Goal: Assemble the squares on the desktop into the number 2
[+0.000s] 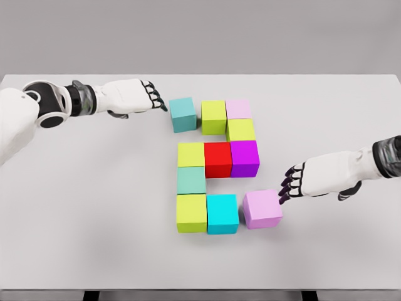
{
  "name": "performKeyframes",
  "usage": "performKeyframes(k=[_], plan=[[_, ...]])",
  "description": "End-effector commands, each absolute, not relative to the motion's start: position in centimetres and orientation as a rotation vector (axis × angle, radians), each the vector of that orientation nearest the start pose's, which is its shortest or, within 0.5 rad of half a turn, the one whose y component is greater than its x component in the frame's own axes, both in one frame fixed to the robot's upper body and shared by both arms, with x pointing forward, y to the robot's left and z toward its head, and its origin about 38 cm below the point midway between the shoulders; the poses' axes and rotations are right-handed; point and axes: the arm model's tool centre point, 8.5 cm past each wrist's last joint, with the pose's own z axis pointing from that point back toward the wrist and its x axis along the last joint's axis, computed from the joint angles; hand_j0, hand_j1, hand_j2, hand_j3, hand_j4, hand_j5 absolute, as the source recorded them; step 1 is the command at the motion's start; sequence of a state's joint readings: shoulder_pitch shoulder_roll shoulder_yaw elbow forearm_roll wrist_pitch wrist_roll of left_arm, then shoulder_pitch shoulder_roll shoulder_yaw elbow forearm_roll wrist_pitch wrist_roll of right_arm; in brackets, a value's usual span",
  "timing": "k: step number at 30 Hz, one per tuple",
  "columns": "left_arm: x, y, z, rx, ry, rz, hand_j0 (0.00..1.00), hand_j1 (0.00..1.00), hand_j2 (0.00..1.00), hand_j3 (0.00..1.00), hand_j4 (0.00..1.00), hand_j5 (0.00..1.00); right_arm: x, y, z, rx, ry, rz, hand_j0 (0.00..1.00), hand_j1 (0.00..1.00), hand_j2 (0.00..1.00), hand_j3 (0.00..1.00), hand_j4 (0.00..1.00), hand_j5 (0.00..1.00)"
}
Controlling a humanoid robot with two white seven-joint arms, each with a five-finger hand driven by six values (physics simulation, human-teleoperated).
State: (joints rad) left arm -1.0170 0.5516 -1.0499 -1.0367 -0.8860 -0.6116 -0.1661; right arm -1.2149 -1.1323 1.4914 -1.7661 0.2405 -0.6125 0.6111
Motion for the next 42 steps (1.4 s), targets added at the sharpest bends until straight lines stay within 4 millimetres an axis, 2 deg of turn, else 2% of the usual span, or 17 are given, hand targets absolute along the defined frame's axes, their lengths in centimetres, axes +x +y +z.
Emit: performKeyframes(k=[1, 4, 15, 21, 35, 42], plan=[[52.1, 22.2, 18.7, -0.879, 1.534, 2.937, 0.9, 0.9, 0.9, 0.9, 0.9, 0.9, 35.7, -28.4, 22.3, 0.086, 1.178, -3.252, 1.0, 1.0, 1.0, 1.0, 1.0, 1.0], [52.3, 22.5, 18.8, -0.893, 1.533, 2.944, 0.9, 0.9, 0.9, 0.9, 0.9, 0.9, 35.7, -28.4, 22.3, 0.085, 1.179, -3.25, 1.0, 1.0, 1.0, 1.0, 1.0, 1.0], [52.7, 21.2, 18.8, -0.878, 1.549, 2.934, 0.9, 0.9, 0.9, 0.9, 0.9, 0.9, 35.7, -27.8, 22.2, 0.069, 1.185, -3.238, 1.0, 1.0, 1.0, 1.0, 1.0, 1.0], [52.7, 20.9, 18.8, -0.873, 1.552, 2.931, 0.9, 0.9, 0.9, 0.9, 0.9, 0.9, 35.6, -28.4, 22.0, 0.071, 1.175, -3.257, 1.0, 1.0, 1.0, 1.0, 1.0, 1.0], [52.9, 19.9, 19.4, -0.873, 1.587, 2.901, 0.95, 0.95, 0.95, 0.95, 0.95, 0.95, 35.3, -28.4, 21.7, 0.028, 1.202, -3.264, 1.0, 1.0, 1.0, 1.0, 1.0, 1.0], [53.0, 20.1, 19.2, -0.875, 1.585, 2.911, 0.97, 0.97, 0.97, 0.97, 0.97, 0.97, 35.3, -28.1, 21.5, 0.015, 1.204, -3.261, 1.0, 1.0, 1.0, 1.0, 1.0, 1.0]])
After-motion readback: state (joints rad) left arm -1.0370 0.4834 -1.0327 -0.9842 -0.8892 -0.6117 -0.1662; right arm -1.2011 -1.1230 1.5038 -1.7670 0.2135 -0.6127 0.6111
